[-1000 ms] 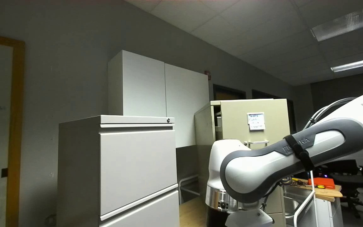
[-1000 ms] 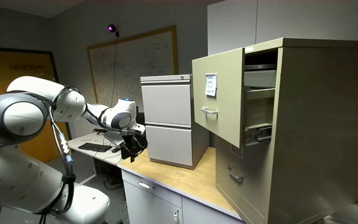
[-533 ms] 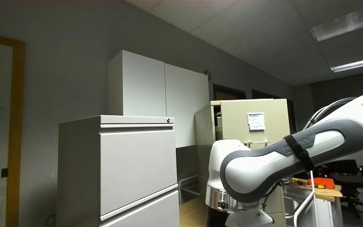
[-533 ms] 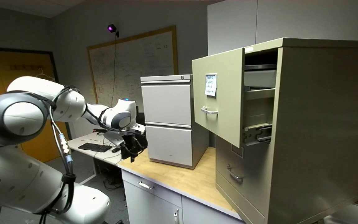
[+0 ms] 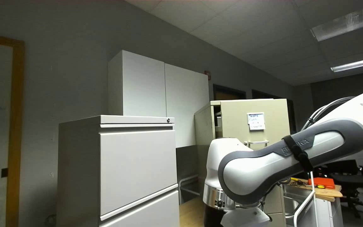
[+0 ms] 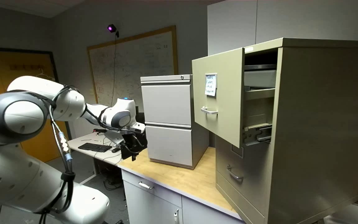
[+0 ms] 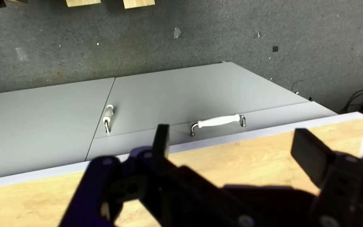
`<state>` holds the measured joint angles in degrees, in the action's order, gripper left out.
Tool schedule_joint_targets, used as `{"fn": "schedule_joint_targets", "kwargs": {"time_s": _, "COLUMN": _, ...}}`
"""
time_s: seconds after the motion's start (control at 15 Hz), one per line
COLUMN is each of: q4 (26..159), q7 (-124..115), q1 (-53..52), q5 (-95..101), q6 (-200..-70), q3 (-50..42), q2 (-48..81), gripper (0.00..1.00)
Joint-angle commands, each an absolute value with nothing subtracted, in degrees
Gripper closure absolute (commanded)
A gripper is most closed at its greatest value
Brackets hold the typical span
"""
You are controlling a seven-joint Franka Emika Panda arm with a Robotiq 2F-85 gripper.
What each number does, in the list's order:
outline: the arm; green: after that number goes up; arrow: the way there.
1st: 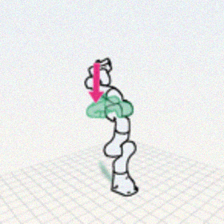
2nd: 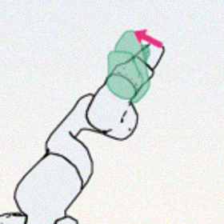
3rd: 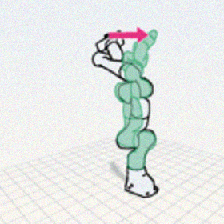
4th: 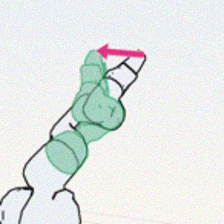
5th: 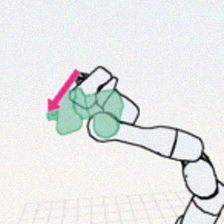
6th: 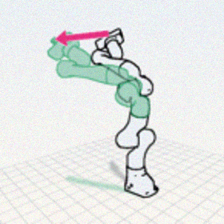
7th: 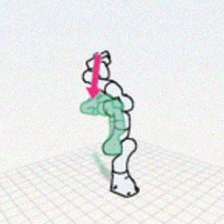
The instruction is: Close the open drawer
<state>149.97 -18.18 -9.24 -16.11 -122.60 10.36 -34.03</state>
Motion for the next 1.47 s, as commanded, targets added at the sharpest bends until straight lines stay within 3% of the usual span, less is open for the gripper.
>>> {"fn": "schedule_joint_targets", "kwargs": {"time_s": 0.0, "q4": 147.27, "q7": -24.24, "q1": -6.41, "q5": -11.10, "q6": -124.44, "q3": 14.52, "q2": -34.93, "gripper": 0.27}}
{"fn": "schedule_joint_targets", "kwargs": {"time_s": 0.6, "q4": 146.32, "q7": -37.06, "q1": 4.79, "q5": 8.67, "q6": -126.81, "q3": 18.96, "q2": -45.32, "gripper": 0.95}}
{"fn": "schedule_joint_targets", "kwargs": {"time_s": 0.67, "q4": 146.50, "q7": -37.76, "q1": 6.25, "q5": 10.40, "q6": -127.01, "q3": 18.69, "q2": -46.80, "gripper": 0.99}}
{"fn": "schedule_joint_targets", "kwargs": {"time_s": 1.4, "q4": 140.93, "q7": -49.09, "q1": 23.75, "q5": 25.25, "q6": -130.84, "q3": 20.48, "q2": -55.06, "gripper": 1.00}}
